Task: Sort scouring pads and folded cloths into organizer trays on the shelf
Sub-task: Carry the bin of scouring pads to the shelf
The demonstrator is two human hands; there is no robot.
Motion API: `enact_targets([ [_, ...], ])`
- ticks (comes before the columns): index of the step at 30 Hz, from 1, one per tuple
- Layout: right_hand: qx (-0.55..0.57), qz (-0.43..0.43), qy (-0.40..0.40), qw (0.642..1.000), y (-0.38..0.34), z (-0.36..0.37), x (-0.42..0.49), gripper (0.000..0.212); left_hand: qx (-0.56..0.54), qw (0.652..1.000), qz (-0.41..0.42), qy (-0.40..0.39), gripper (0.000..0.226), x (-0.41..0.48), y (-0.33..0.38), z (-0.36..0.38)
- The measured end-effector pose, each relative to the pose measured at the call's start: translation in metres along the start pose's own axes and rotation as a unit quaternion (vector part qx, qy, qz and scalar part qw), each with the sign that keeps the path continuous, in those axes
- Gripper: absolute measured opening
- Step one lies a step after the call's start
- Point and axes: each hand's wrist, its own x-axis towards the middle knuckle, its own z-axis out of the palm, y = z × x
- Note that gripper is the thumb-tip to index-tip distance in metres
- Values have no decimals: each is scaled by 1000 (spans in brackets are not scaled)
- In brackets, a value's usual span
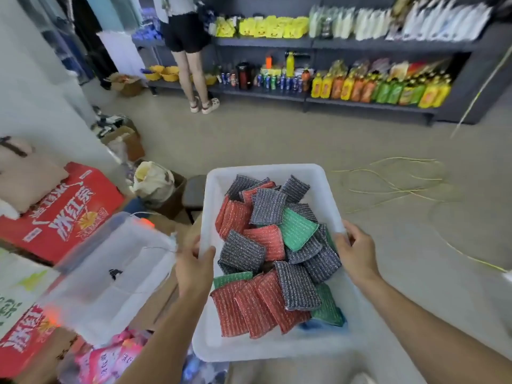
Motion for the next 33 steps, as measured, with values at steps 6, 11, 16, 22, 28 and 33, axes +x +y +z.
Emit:
enact_targets([
  [6,11,37,96,995,75,-139,39,23,29,993,66,-92,32,-44,66,145],
  [11,-11,66,149,987,129,-253,79,15,10,983,74,-168,35,-89,119,271],
  [16,-35,98,193,976,172,-344,121,21,1,974,66,-219,43,-115,171,379],
  [22,-12,135,243,961,205,-417,194,25,25,952,106,-286,47,-104,243,515],
  [28,-27,169,312,935,236,-477,312,29,22,933,134,-333,38,-73,329,664],
  [33,-9,197,348,916,241,-533,411,35,45,912,155,-377,46,-39,406,789],
])
